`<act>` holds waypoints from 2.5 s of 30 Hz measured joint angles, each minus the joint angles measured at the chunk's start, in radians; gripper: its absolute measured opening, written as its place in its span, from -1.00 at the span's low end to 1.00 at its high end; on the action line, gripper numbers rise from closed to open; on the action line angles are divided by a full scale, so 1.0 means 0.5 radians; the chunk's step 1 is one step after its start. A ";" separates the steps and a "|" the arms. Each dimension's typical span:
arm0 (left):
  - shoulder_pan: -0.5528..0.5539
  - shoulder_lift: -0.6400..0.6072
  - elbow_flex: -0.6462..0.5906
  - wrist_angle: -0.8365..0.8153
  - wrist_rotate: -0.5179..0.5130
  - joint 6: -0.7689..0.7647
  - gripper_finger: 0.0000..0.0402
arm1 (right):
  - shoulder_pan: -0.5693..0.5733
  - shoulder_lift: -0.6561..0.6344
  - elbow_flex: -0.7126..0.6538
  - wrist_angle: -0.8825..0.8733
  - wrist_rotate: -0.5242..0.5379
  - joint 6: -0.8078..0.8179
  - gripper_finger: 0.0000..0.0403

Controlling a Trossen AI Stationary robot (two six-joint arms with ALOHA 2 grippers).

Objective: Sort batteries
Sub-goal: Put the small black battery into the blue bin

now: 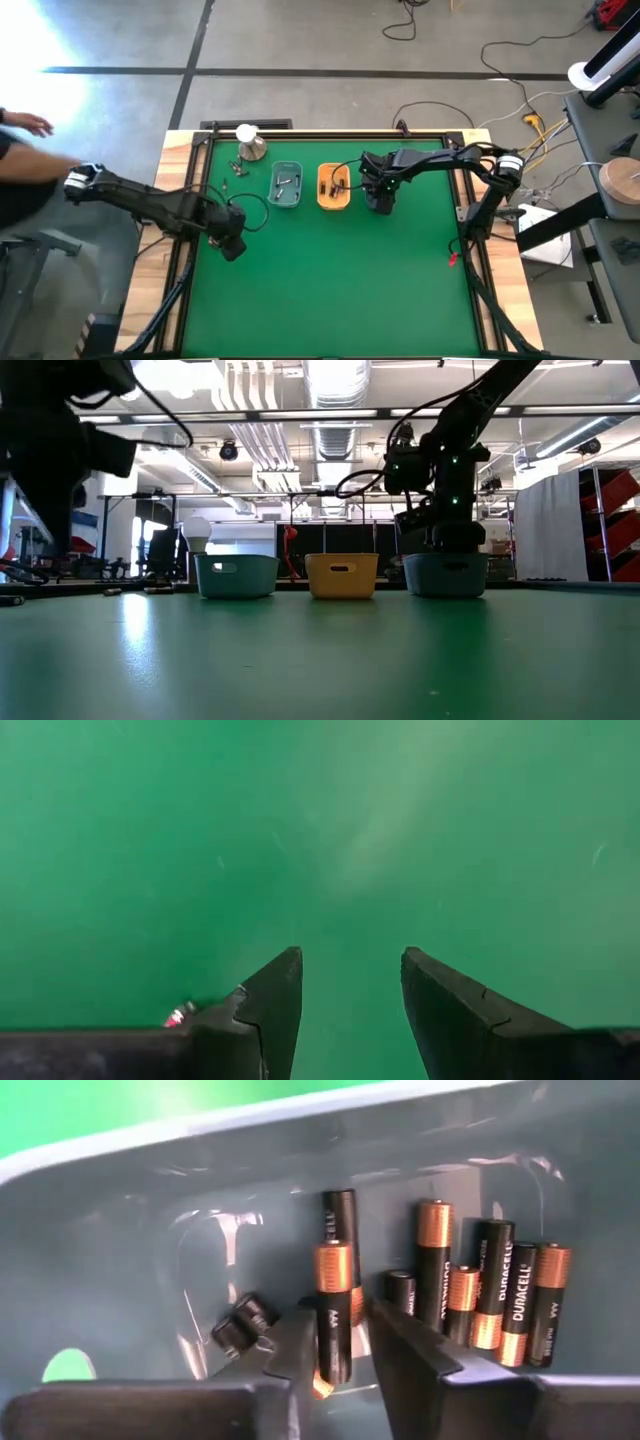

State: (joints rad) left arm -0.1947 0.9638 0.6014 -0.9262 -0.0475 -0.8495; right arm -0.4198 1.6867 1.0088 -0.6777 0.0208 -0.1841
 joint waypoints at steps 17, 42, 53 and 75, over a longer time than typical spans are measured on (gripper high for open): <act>-0.095 0.240 -0.027 -0.317 0.140 0.037 -0.39 | 0.124 -0.501 0.136 -0.077 0.162 0.266 -0.15; -0.211 0.830 -0.110 -0.126 0.307 0.270 -0.62 | 0.413 -0.712 0.129 -0.083 0.169 0.528 -0.17; -0.238 0.739 0.068 -0.248 0.265 0.123 -0.61 | 0.413 -0.708 0.129 -0.065 0.170 0.526 -0.22; -0.242 0.972 0.035 -0.388 0.509 0.051 -0.28 | 0.488 -0.710 0.129 -0.057 0.170 0.537 -0.13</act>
State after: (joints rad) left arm -0.3157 1.4497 0.6189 -1.1204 0.2071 -0.8243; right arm -0.1761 1.3315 1.0733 -0.7063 0.1059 0.0841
